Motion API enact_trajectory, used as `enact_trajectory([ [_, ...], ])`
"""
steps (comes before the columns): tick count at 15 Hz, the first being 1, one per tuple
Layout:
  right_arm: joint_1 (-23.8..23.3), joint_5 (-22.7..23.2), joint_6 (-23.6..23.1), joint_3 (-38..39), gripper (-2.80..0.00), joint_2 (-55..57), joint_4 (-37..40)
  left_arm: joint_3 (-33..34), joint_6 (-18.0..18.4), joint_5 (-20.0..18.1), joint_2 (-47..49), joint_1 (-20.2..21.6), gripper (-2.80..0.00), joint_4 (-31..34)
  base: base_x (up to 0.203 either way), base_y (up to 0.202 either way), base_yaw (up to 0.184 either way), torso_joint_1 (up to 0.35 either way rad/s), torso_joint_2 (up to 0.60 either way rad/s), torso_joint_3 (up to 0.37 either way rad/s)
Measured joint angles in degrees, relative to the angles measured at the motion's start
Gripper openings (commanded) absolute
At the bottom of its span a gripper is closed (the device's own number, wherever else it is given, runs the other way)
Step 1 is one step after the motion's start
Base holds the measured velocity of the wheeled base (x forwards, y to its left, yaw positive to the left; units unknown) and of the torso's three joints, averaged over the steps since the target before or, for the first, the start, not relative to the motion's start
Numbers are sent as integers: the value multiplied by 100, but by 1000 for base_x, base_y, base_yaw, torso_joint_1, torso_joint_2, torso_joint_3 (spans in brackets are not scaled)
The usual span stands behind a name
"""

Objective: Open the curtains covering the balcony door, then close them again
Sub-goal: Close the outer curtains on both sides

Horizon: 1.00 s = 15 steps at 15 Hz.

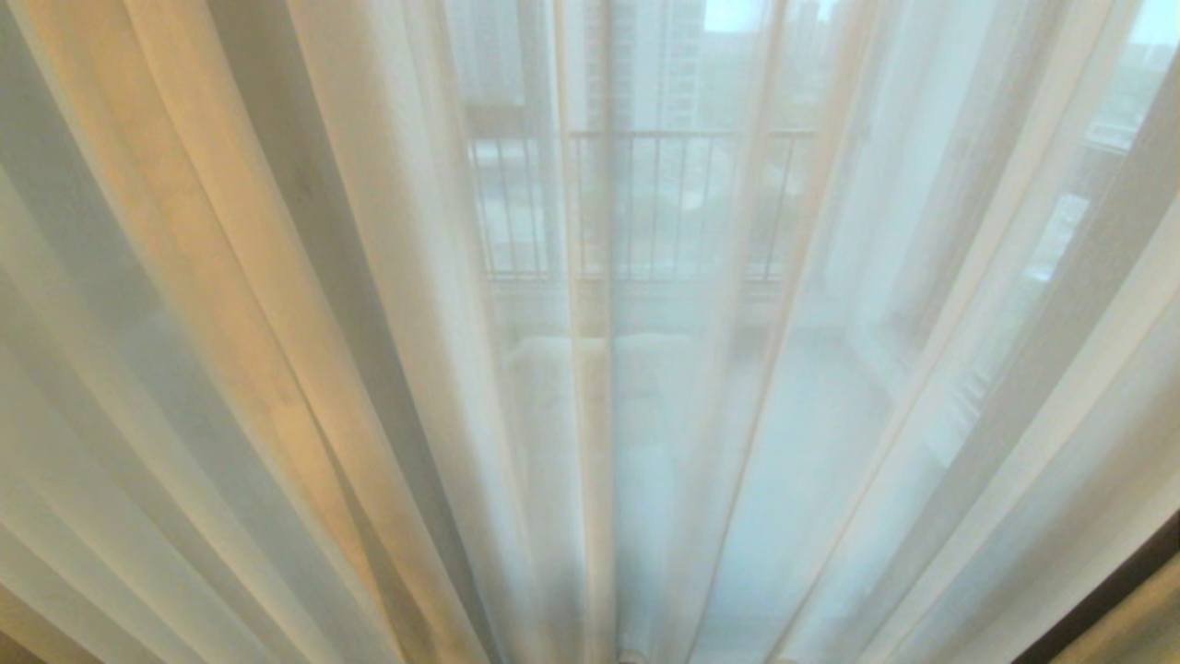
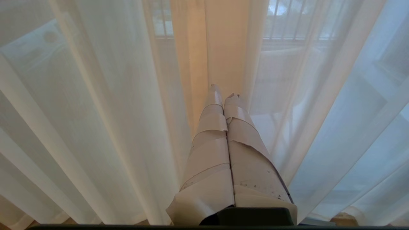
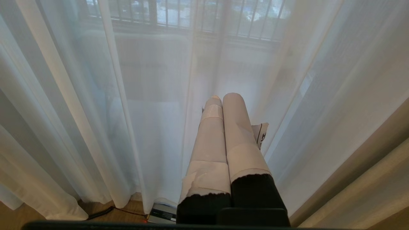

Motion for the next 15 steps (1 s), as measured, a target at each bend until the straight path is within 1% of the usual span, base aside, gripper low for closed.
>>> enact_trajectory([
  [7,2,2,0,0,-280,0,2,0,11,-9,-2,0,-280,-2,0,-8,0,1,1,0],
  [9,-1,2,-2,0,-280,0,-3,0,10,-7,-2,-5,-280,1,-1,-134,0,3,1,2],
  [15,2,-1,3,0,-280,0,9,0,0,-9,-2,0,-280,-3,0,-191,1,1,4,3],
])
